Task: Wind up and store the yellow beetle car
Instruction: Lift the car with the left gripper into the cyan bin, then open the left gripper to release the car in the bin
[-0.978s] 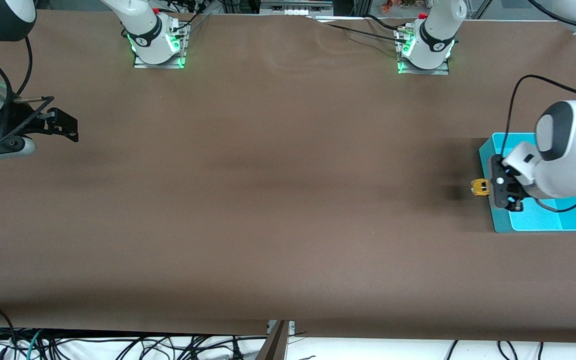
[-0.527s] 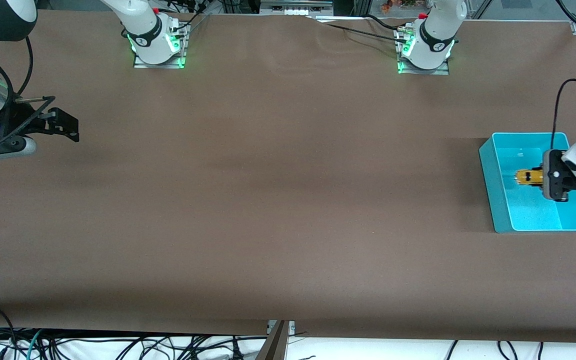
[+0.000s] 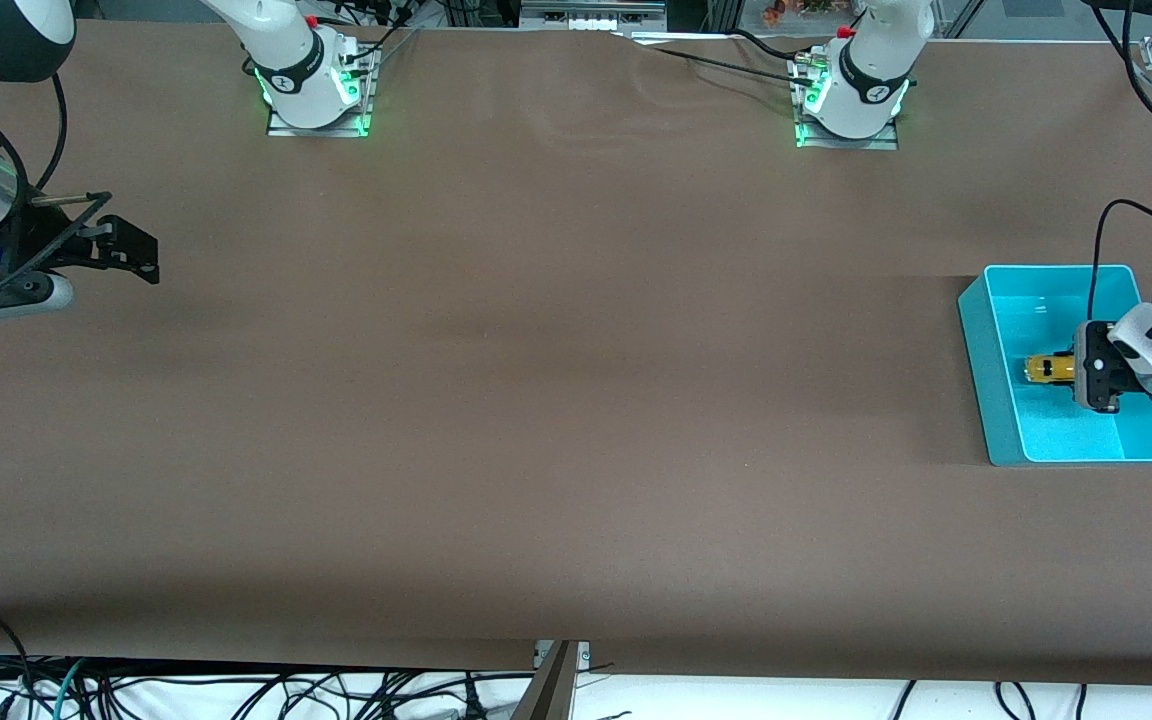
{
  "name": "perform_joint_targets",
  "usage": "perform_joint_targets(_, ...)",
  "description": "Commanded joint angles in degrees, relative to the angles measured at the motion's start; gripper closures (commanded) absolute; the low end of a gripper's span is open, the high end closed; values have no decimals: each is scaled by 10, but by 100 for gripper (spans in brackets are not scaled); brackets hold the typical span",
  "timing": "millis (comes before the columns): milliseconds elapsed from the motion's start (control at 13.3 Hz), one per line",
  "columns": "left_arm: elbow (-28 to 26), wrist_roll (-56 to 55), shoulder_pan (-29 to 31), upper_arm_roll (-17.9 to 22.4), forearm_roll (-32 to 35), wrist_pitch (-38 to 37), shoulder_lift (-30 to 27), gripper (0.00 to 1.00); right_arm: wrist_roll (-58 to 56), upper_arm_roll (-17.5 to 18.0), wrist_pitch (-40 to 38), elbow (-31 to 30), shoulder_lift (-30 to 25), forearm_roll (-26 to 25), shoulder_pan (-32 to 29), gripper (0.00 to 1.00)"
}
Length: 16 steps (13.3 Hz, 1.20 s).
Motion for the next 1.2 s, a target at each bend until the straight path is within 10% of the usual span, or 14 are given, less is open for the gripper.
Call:
perform_joint_targets(0, 3, 19, -1, -5, 8, -14, -16, 0, 5, 1, 2, 0, -3, -3, 2, 0)
perform_joint_targets(527, 46, -155, -106, -10, 5, -197, -182, 0, 27, 0, 2, 1, -3, -2, 0, 0)
perform_joint_targets(1128, 189, -566, -279, -3, -67, -366, -194, 0, 27, 0, 2, 1, -3, -2, 0, 0)
